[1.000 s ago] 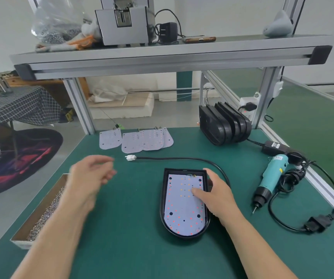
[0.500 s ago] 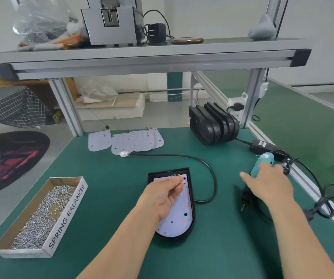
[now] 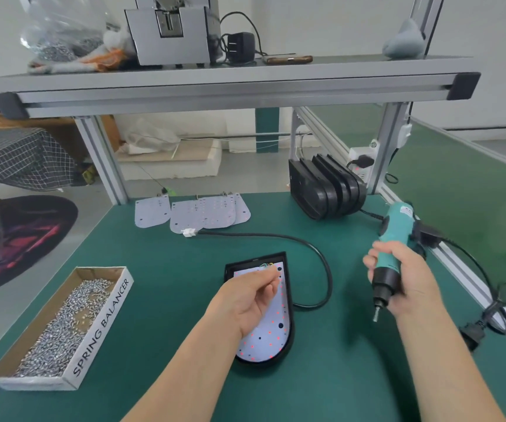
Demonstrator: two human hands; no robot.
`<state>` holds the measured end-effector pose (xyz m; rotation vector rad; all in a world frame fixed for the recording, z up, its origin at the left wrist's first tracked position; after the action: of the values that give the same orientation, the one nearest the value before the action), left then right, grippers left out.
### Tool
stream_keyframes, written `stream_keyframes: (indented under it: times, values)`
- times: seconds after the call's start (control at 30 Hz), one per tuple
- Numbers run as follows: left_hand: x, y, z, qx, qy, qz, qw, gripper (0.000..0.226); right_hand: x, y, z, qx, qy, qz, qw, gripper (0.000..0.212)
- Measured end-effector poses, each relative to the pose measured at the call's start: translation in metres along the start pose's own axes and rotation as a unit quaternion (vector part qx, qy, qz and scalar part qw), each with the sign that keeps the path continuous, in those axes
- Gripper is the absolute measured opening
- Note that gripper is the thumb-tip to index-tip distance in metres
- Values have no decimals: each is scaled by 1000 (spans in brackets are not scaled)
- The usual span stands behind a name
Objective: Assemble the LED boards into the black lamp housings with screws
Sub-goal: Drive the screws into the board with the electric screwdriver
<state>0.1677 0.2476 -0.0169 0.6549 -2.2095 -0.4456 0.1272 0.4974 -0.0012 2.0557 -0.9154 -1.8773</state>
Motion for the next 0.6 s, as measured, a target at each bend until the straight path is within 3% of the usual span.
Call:
stream_keyframes:
  times: [0.17, 0.4, 0.5, 0.6]
  values:
    - [-2, 0, 0, -16, 12, -3, 1000, 4, -1, 49, -12, -48, 2, 119, 992, 42]
    - [-7, 1, 1, -38, 15, 25, 999, 18, 15, 88, -4, -73, -26, 162, 984, 18]
    - [-8, 2, 0, -52, 13, 45, 998, 31, 16, 91, 0, -40, -59, 141, 987, 7]
    - [-8, 2, 0, -57, 10, 47, 997, 34, 12, 92, 1, 3, -142, 109, 984, 10]
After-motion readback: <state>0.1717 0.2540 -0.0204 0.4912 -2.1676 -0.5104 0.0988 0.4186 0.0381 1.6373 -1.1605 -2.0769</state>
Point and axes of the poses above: each hand's wrist, its own z-axis towards the middle knuckle, its own y-axis out of the palm, x = y × z, the point moved 4 cm from there along z, towards the middle knuckle, and after that the axes turned 7 degrees about -y, right-handed, at the moved point
